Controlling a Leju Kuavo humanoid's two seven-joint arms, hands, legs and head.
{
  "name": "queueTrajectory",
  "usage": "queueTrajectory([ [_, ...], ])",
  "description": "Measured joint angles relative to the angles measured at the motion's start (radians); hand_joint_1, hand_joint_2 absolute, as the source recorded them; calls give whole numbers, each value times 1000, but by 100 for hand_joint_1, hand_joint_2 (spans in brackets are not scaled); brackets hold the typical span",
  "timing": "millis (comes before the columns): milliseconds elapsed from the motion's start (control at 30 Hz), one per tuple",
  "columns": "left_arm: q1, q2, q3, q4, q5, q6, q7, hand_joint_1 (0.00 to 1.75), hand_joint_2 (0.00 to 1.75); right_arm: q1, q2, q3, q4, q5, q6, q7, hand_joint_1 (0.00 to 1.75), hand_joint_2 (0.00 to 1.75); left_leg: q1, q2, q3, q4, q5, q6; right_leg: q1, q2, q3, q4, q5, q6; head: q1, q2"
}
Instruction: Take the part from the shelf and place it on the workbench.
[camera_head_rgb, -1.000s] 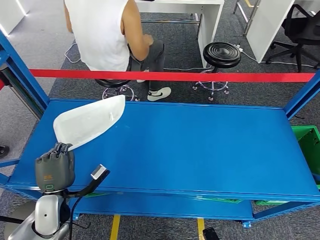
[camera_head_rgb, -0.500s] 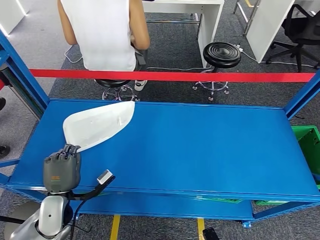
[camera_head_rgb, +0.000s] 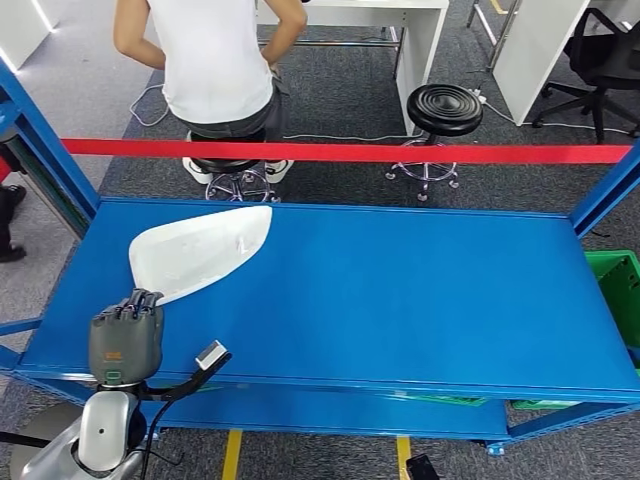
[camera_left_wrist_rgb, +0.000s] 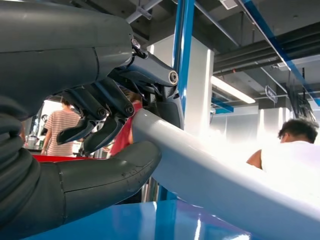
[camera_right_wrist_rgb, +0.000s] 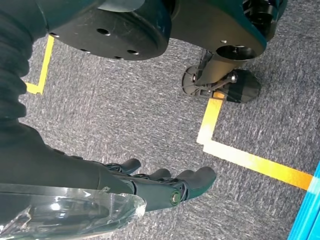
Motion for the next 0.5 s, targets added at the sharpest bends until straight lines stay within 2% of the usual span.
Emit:
queueTrajectory([
  [133,-2,1,0,3,0,0,0,175,175,1,1,0,0,-2,0,0,0,175,-5,1,0,-4,11,16,-7,0,0,-7,7,15,0,0],
  [167,-3,0,0,4,0,0,0,175,175,1,2,0,0,-2,0,0,0,175,-3,2,0,-9,17,22,-7,-1,-5,3,-3,17,0,0],
  [200,-5,0,0,4,0,0,0,175,175,1,2,0,0,-2,0,0,0,175,-1,4,0,-13,22,27,-5,-1,-18,31,-27,16,1,0],
  [233,-6,0,0,5,0,0,0,175,175,0,2,0,0,-3,0,0,0,175,1,5,0,-17,25,31,-2,-2,-39,83,-63,13,2,0],
  [300,-6,1,0,9,0,-1,0,175,175,-1,2,0,0,-4,0,-1,0,175,-3,8,-4,-17,29,35,5,-3,-88,225,-138,6,2,0],
  [333,-6,1,0,11,0,-1,0,175,175,-2,2,0,0,-4,0,-2,0,175,-5,9,-5,-17,30,35,8,-3,-101,277,-157,3,2,0],
  [367,-6,2,0,13,0,-1,0,175,175,-2,2,0,0,-5,0,-3,0,175,-7,9,-7,-17,31,35,11,-3,-98,292,-157,-1,2,0],
  [400,-6,2,-1,15,0,-1,0,175,175,-2,2,0,0,-5,0,-2,0,175,-8,9,-7,-16,32,34,13,-3,-74,266,-140,-5,2,0],
  [433,-6,2,-1,16,0,-1,0,175,175,-1,2,0,0,-5,0,-2,0,175,-9,8,-7,-15,33,33,16,-3,-34,205,-113,-11,2,0],
  [500,-7,2,-1,17,0,-1,0,175,175,-2,2,0,0,-5,0,-1,0,175,-10,7,-11,-13,36,25,21,-2,48,76,-83,-23,1,0],
])
